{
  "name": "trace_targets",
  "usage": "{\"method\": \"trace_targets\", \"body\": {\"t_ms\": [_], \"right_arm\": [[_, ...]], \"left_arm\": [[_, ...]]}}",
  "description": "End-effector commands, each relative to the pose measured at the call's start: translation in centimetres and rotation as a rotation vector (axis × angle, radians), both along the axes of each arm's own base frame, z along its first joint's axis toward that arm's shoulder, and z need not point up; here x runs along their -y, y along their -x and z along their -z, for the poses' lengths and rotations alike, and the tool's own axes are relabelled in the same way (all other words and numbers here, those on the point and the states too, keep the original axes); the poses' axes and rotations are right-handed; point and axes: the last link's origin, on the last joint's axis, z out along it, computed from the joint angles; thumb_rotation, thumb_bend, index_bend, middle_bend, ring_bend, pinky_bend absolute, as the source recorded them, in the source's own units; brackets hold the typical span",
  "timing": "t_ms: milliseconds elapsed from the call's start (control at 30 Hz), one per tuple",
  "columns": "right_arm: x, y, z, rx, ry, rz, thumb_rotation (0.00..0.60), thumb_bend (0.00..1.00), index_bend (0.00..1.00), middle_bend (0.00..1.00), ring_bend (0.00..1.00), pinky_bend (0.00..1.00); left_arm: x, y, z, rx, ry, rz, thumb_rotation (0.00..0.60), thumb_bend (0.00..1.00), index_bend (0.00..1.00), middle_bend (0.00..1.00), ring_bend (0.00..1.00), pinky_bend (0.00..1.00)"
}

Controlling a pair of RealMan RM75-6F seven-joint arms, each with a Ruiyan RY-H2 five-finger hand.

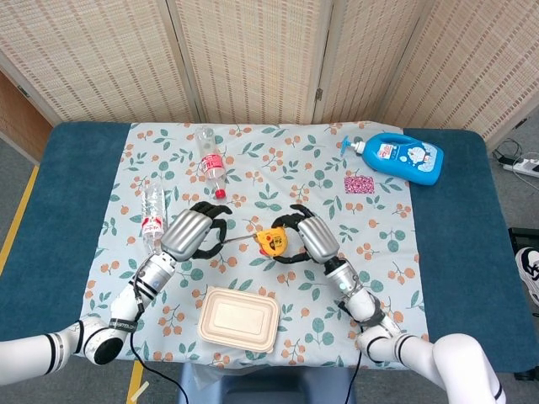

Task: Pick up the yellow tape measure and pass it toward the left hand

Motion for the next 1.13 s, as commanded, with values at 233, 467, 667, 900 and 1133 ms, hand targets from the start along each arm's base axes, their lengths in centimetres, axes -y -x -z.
{"method": "trace_targets", "body": {"t_ms": [233, 467, 667, 900, 1133], "right_arm": [[-0.3, 4.1, -3.0, -0.073, 0.032, 0.013, 0.600, 0.41, 0.66, 0.51, 0.41, 0.14], [-0.7, 7.9, -5.9, -0.107, 0.065, 0.063, 0.600, 0.41, 0.67, 0.51, 0.41, 0.14], [-1.0, 9.9, -7.6, -0.121, 0.080, 0.096, 0.600, 0.41, 0.67, 0.51, 0.41, 0.14], [-1.2, 12.5, -10.1, -0.123, 0.110, 0.151, 0.600, 0.41, 0.67, 0.52, 0.41, 0.14], [-1.3, 12.8, -10.4, -0.118, 0.112, 0.157, 0.600, 0.41, 0.67, 0.52, 0.41, 0.14]], "left_arm": [[-0.2, 3.2, -2.3, -0.023, -0.027, 0.028, 0.600, 0.52, 0.69, 0.30, 0.30, 0.22], [-0.7, 5.3, -4.0, -0.017, -0.040, 0.014, 0.600, 0.51, 0.69, 0.30, 0.30, 0.21], [-1.0, 6.5, -4.9, -0.003, -0.037, -0.020, 0.600, 0.51, 0.69, 0.30, 0.30, 0.20], [-1.6, 8.2, -6.2, 0.025, -0.019, -0.075, 0.600, 0.51, 0.70, 0.30, 0.31, 0.18], [-1.6, 8.5, -6.1, 0.034, -0.004, -0.077, 0.600, 0.51, 0.70, 0.30, 0.31, 0.19]]}}
